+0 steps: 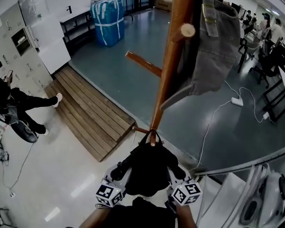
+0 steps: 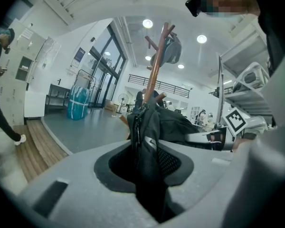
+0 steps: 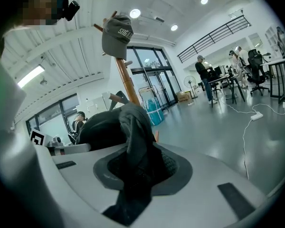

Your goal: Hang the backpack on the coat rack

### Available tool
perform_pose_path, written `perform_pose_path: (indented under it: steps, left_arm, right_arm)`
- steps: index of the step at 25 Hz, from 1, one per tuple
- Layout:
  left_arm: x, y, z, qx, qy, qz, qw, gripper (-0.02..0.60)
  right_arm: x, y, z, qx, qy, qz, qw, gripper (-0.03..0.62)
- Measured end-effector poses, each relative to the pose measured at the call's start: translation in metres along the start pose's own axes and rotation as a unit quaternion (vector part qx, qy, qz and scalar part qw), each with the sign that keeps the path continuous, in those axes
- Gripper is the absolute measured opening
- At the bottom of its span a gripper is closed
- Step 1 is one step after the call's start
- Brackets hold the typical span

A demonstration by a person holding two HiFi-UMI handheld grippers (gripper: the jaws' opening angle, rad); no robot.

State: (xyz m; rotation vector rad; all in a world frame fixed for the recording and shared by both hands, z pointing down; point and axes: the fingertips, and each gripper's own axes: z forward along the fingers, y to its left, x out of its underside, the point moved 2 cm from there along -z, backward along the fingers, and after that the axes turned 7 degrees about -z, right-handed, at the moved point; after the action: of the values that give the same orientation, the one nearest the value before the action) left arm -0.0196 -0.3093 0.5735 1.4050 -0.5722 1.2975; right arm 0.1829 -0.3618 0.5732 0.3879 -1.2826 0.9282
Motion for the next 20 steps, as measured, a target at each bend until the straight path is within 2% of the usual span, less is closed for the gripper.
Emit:
perform_pose_path:
  steps: [12,20]
  left_arm:
    - [0.012,0.016,0.035,-0.014,0.011,-0.013,0.9997,0.104]
    - [0.022,0.031,0.051,-0.022,0.021,-0.006,0.9995,0.104]
  right_arm:
    - [0.008,-0.027,0.029,-0.012,0.016,0.007,1.000,0.087]
    - [0.021,-0.034,0.046,-0.017,0.027,0.018,0.999,0.087]
